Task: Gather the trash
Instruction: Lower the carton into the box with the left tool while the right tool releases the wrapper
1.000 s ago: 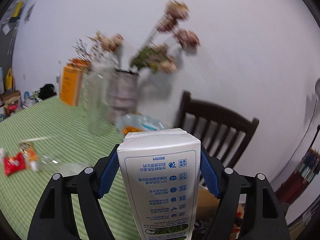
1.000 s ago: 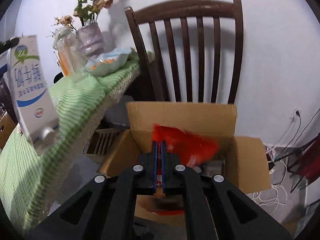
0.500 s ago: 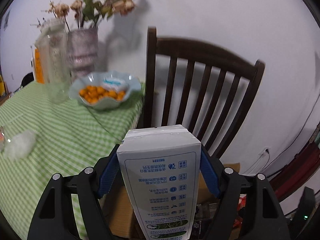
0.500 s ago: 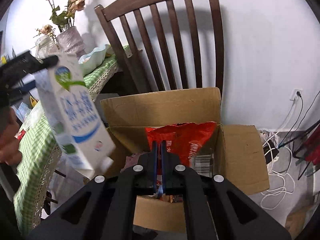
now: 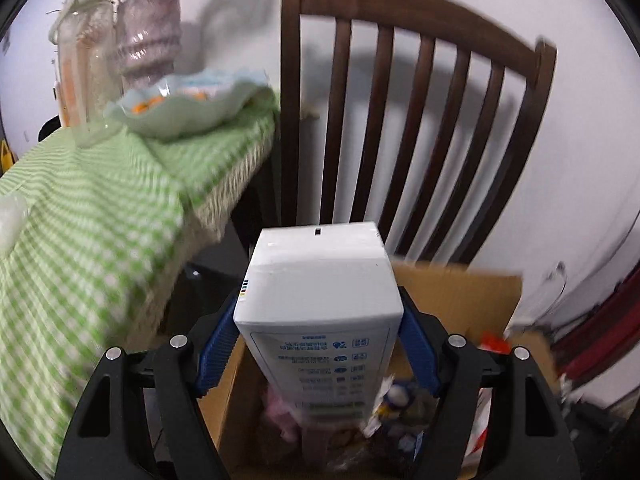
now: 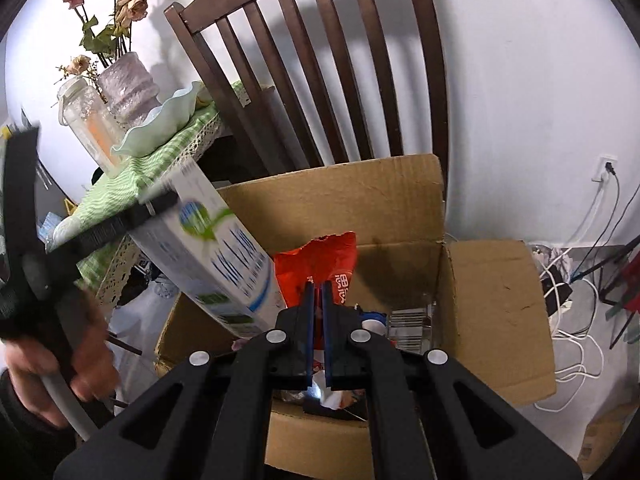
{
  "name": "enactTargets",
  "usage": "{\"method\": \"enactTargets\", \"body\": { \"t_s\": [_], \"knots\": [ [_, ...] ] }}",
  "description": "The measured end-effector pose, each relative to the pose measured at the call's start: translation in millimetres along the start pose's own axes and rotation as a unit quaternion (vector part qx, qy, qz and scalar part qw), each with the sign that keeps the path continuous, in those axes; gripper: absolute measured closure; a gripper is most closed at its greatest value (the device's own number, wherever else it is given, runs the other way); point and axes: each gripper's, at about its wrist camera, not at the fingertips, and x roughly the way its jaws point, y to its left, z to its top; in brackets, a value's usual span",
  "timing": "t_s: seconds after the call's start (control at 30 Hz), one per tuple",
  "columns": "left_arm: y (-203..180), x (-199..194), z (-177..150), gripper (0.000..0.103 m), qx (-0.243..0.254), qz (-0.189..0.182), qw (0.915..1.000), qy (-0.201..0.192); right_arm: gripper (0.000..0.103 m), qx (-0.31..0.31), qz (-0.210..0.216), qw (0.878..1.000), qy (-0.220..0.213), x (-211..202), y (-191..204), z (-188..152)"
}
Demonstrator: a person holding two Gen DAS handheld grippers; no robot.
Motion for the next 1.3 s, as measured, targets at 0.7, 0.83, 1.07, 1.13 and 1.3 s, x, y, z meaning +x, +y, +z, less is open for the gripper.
{"method": "enactTargets", "body": {
  "t_s": [0.7,0.83,1.07,1.13,1.3],
  "knots": [
    [13.8,-12.4,-12.2,0.032,-0.019,-0.073,0.9908,0.113,0.099,-0.017,0.029,0.999,-0.012,4.0,25.4,15.6],
    [17.7,9.6,-29.2,0.032,-0.024,-0.061,0.9887,0.135,0.099,-0.018,0.031,0.999,-0.016,2.8,27.7,17.4],
    [28.1,19.1,-36.0,0.032,-0.038,-0.073,0.9839,0.159,0.099,-0.026,0.036,0.999,-0.020,2.6,36.5,23.2],
    [26.7,16.0,-34.0,0.031,-0.027,-0.076,0.9847,0.155,0.099,-0.028,0.039,0.999,-0.017,6.6,39.1,24.6],
    [27.4,8.4,-31.8,0.030,-0.010,-0.063,0.9874,0.145,0.099,-0.022,0.045,0.999,-0.002,23.9,41.0,26.9]
  ]
}}
